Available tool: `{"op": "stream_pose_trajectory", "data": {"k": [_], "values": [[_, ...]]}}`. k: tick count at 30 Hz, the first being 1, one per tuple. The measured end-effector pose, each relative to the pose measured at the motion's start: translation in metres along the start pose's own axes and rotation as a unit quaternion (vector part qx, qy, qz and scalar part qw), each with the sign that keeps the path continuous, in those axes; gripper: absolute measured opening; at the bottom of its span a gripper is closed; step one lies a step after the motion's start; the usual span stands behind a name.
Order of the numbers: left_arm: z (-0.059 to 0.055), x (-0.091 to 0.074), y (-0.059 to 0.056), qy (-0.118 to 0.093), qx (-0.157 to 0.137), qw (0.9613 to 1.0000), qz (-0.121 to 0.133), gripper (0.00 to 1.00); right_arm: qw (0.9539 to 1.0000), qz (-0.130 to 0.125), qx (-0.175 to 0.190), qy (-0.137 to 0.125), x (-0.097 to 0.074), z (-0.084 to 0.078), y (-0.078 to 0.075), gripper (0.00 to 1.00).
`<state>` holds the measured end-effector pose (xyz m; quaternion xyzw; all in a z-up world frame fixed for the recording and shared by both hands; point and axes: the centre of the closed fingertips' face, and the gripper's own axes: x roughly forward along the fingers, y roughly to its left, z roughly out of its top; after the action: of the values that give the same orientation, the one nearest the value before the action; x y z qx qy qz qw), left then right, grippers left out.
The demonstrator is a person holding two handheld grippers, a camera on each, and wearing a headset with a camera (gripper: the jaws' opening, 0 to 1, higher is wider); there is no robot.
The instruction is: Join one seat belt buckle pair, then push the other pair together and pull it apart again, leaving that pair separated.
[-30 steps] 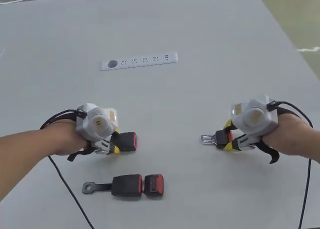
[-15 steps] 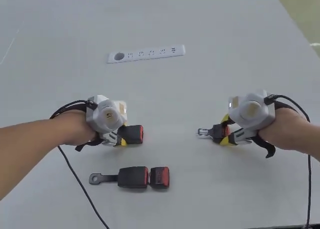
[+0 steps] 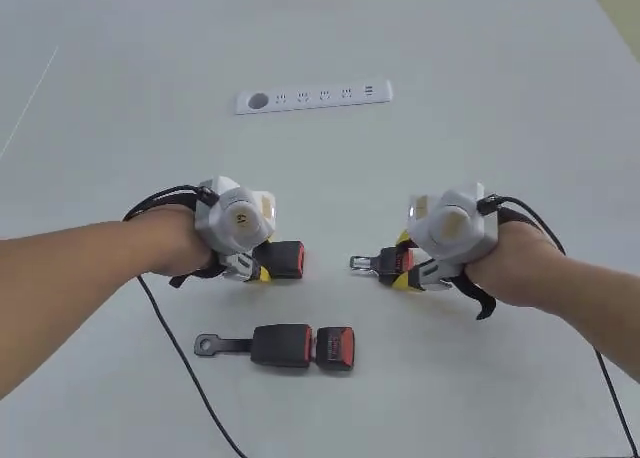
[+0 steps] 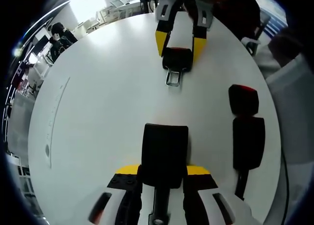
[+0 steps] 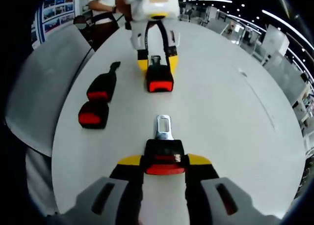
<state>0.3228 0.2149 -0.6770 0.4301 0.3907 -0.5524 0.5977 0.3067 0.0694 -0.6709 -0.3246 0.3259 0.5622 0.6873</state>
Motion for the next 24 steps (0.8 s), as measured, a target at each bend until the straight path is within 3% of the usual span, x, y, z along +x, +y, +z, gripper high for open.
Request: {"op": "stream_pose_trajectory", "data": {"k": [12, 19, 24], "values": [[-0.002, 0.003, 0.002, 0.004, 0.010, 0.9999, -0.005, 0.32, 0.9996, -0.001, -0.028, -0.003, 0.024, 0.033, 0.000, 0.31], [-0.003, 0.003, 0.002, -0.002, 0.009, 0.9999, -0.007, 0.32, 0.9994, -0.006, -0.033, -0.005, 0.030, 0.041, -0.001, 0.31], [-0.002, 0.004, 0.002, 0.006, 0.010, 0.9999, -0.008, 0.32, 0.9992, -0.008, -0.039, -0.006, 0.033, 0.046, 0.001, 0.31]]}}
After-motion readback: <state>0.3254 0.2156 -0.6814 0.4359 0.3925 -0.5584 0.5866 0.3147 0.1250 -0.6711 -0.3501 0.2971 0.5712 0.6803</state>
